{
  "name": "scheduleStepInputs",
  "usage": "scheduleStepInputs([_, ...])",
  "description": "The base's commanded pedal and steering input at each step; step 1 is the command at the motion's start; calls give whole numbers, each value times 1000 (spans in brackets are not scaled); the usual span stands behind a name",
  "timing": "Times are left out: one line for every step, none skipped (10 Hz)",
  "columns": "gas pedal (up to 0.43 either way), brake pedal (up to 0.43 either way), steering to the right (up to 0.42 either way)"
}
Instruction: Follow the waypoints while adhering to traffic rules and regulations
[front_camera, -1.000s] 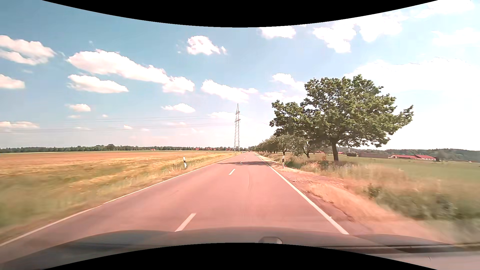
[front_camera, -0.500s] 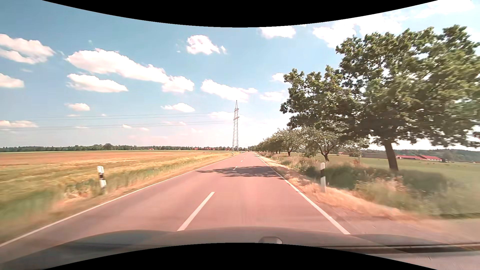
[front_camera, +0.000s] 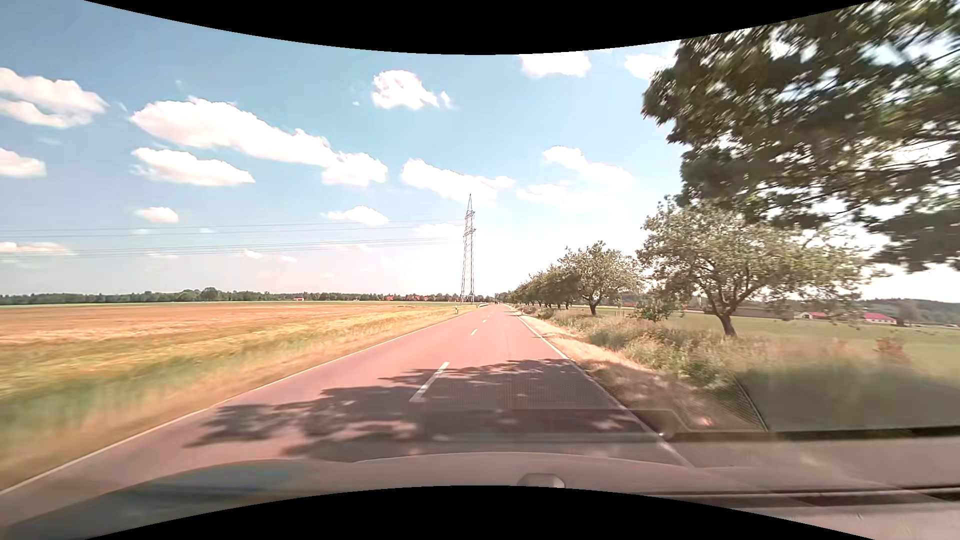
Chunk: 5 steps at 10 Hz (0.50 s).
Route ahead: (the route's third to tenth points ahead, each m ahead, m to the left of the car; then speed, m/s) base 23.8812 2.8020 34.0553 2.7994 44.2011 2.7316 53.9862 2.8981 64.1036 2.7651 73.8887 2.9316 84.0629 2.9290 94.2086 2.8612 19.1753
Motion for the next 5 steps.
scheduleStepInputs([209, 0, 1])
scheduleStepInputs([209, 0, 0])
scheduleStepInputs([209, 0, 0])
scheduleStepInputs([209, 0, 0])
scheduleStepInputs([209, 0, 0])
